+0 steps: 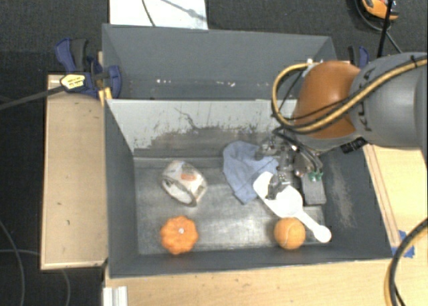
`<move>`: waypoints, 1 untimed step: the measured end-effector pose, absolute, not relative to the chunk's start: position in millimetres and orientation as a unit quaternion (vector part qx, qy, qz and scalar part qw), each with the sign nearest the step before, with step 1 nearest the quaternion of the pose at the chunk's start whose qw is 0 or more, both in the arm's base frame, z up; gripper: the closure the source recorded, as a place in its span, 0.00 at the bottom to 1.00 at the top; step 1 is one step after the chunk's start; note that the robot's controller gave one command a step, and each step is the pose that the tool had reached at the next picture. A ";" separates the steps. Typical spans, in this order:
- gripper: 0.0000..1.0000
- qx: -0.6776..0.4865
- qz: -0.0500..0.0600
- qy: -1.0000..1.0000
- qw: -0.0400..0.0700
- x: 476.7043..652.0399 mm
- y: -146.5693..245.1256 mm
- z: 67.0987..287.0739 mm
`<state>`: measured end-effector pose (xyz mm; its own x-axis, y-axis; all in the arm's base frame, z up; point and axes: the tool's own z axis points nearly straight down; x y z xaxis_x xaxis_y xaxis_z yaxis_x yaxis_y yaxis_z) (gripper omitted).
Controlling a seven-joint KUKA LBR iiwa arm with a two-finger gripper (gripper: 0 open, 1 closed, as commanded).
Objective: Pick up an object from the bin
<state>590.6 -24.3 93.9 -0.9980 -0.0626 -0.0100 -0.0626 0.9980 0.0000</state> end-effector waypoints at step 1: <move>1.00 0.058 -0.001 0.998 0.006 593.1 -47.4 78.7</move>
Offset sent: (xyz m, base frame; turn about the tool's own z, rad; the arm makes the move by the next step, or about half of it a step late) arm 0.0000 0.0000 0.0000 0.0000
